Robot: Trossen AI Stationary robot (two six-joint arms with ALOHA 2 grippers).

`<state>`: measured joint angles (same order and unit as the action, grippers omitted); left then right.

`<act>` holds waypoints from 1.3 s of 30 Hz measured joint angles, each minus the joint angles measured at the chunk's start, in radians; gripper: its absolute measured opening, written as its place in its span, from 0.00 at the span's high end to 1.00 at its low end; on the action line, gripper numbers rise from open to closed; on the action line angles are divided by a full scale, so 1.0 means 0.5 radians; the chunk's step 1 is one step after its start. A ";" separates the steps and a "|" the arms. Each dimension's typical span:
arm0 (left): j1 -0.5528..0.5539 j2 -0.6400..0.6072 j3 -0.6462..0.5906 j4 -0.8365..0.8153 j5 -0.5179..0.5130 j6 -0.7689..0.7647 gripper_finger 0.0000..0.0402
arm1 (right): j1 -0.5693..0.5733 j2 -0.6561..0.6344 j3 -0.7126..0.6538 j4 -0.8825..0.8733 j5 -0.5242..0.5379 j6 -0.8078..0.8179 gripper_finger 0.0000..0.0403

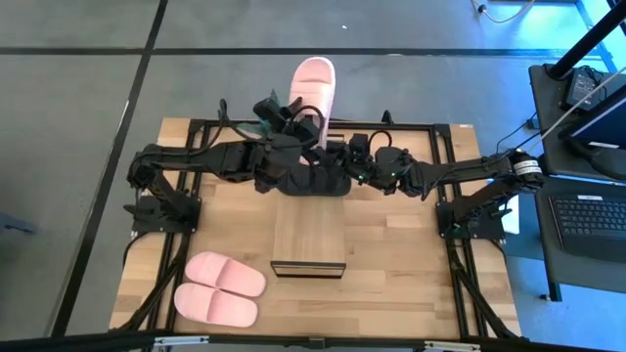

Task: Pick and place slides into the shelf
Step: Put the pink slide under the shelf

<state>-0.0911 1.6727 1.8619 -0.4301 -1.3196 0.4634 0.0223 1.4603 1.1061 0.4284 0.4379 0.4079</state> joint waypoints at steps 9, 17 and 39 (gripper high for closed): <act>-0.276 -0.255 -0.004 -0.247 0.233 -0.518 0.42 | -0.058 -0.314 0.002 -0.393 0.066 -0.175 0.82; -0.441 -0.571 -0.003 -0.890 0.986 -1.342 0.43 | -0.092 -0.628 0.002 -0.905 0.063 -0.262 0.82; -1.020 -1.003 -0.720 -1.549 0.459 -2.818 0.43 | -0.082 -1.318 0.089 -2.763 -0.300 0.393 0.82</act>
<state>-0.6011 1.1710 1.5018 -1.2047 -1.0900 -0.9455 -0.0189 0.8014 1.1507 -0.9532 0.2877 0.6042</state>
